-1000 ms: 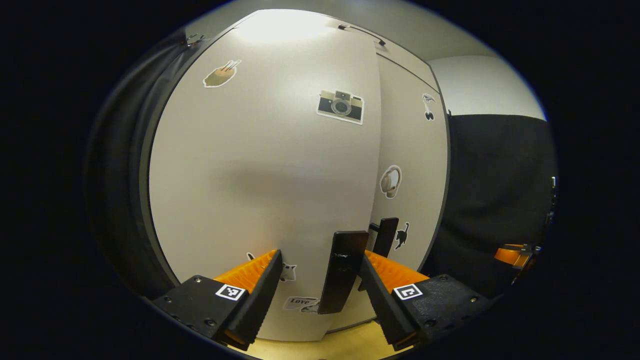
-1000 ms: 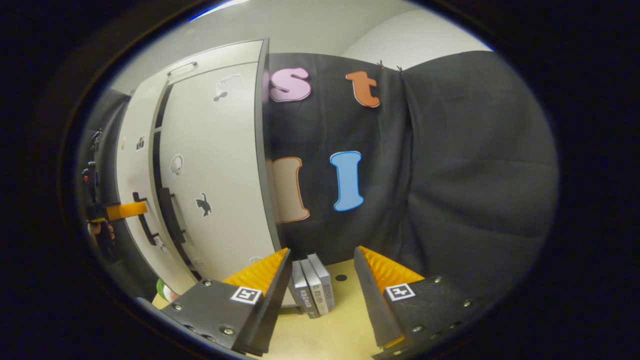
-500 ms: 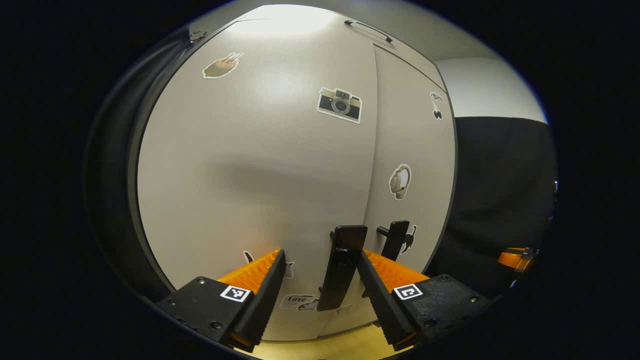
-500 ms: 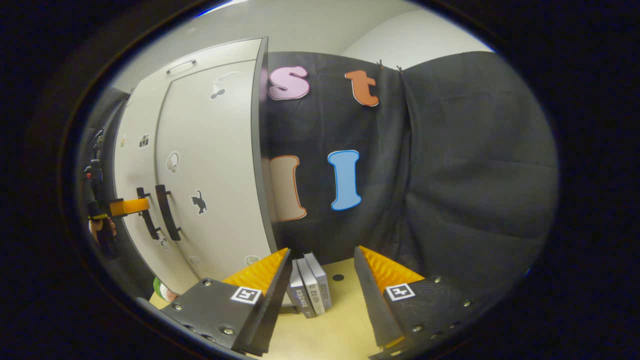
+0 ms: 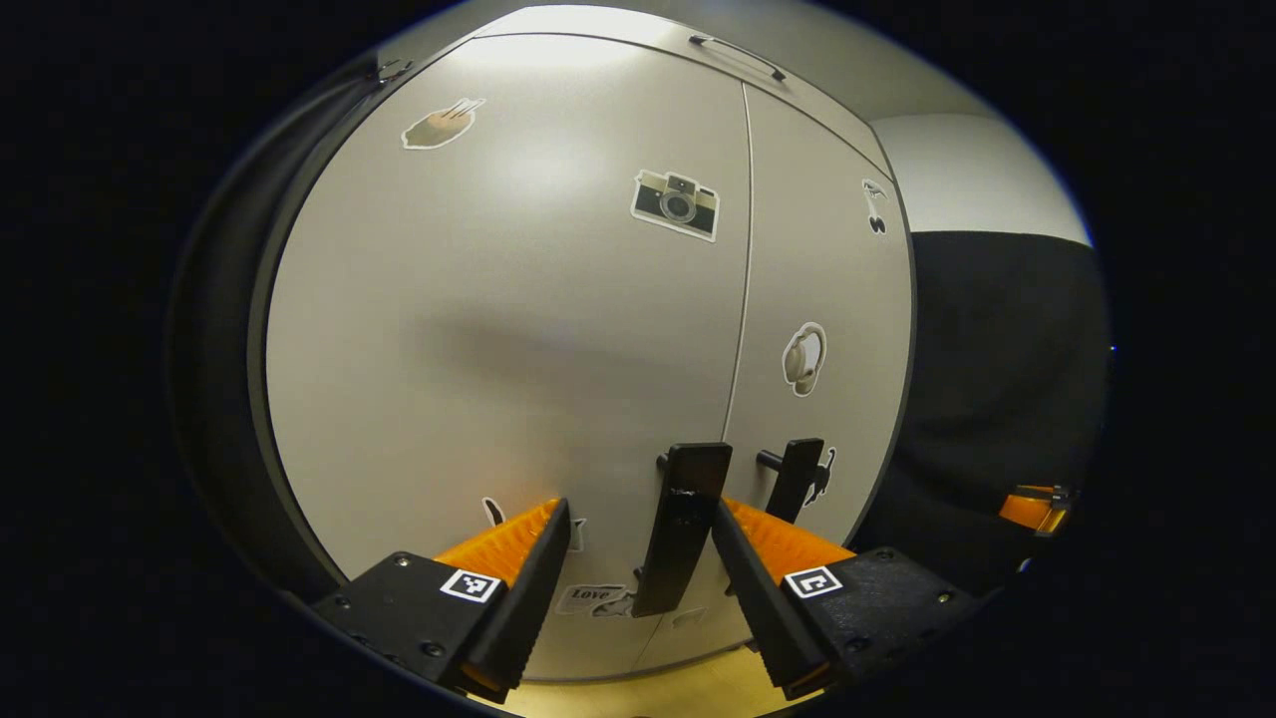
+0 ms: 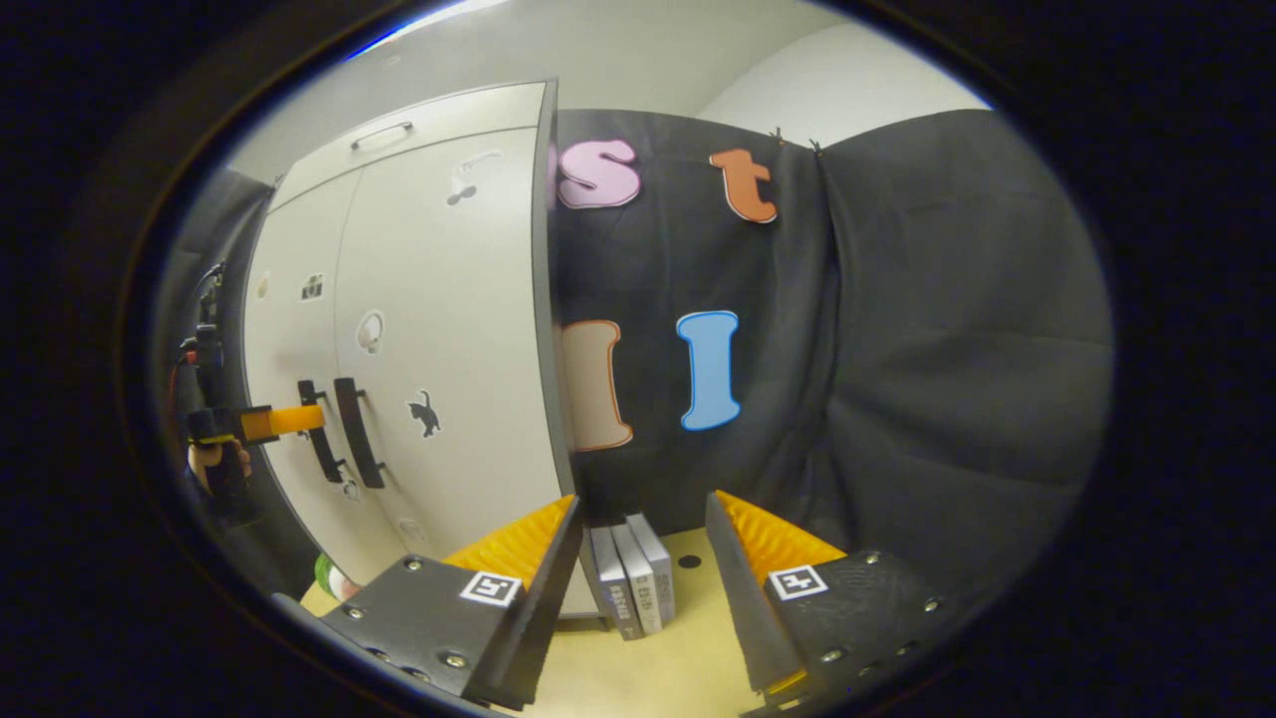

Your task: Grab one shoe with the right hand and put it into the shoe cabinet, grab the other shoe with the left hand and put it into the shoe cabinet; then close the right door with the right hand and the left door with the left hand.

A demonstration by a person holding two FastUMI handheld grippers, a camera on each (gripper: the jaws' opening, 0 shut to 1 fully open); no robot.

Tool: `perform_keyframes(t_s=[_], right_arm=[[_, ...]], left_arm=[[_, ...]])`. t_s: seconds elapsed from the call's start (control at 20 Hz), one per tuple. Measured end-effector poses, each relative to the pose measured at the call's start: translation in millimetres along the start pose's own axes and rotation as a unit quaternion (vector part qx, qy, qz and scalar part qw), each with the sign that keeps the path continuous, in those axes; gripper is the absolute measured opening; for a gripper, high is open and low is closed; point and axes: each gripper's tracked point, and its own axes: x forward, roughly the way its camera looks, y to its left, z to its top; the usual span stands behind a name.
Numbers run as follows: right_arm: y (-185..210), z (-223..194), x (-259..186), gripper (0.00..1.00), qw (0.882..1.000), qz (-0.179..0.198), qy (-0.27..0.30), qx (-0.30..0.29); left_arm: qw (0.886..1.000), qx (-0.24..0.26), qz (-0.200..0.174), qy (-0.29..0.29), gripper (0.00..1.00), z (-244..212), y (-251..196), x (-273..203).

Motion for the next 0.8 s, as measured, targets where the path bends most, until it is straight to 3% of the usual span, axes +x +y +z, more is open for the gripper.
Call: perform_keyframes(t_s=[0.2, 0.3, 0.35, 0.45, 0.55, 0.6, 0.65, 0.8], right_arm=[[19, 17, -6, 0.71, 1.0, 0.02, -0.011, 0.001], [31, 33, -12, 0.71, 0.999, 0.033, -0.022, 0.007], [37, 42, -16, 0.75, 0.999, 0.038, -0.028, 0.009], [53, 62, -22, 0.71, 0.998, 0.052, -0.045, 0.012], [72, 84, -32, 0.76, 0.996, 0.068, -0.063, 0.017], [80, 89, -36, 0.71, 0.995, 0.074, -0.066, 0.022], [89, 97, -42, 0.76, 0.994, 0.08, -0.069, 0.029], [121, 122, -56, 0.7, 0.99, 0.1, -0.089, 0.047]], left_arm=[[1.0, 0.009, 0.012, 0.009, 0.93, 2, 2, -7], [1.0, 0.013, 0.019, 0.004, 0.9, 9, 2, -22], [1.0, 0.013, 0.024, 0.002, 0.89, 14, 4, -33], [0.999, 0.01, 0.032, -0.008, 0.89, 29, 6, -54], [0.999, 0.012, 0.045, -0.014, 0.89, 44, 8, -81], [0.998, 0.017, 0.05, -0.02, 0.89, 53, 8, -96], [0.998, 0.022, 0.054, -0.027, 0.89, 61, 6, -109], [0.995, 0.041, 0.082, -0.045, 0.88, 83, 5, -152]])
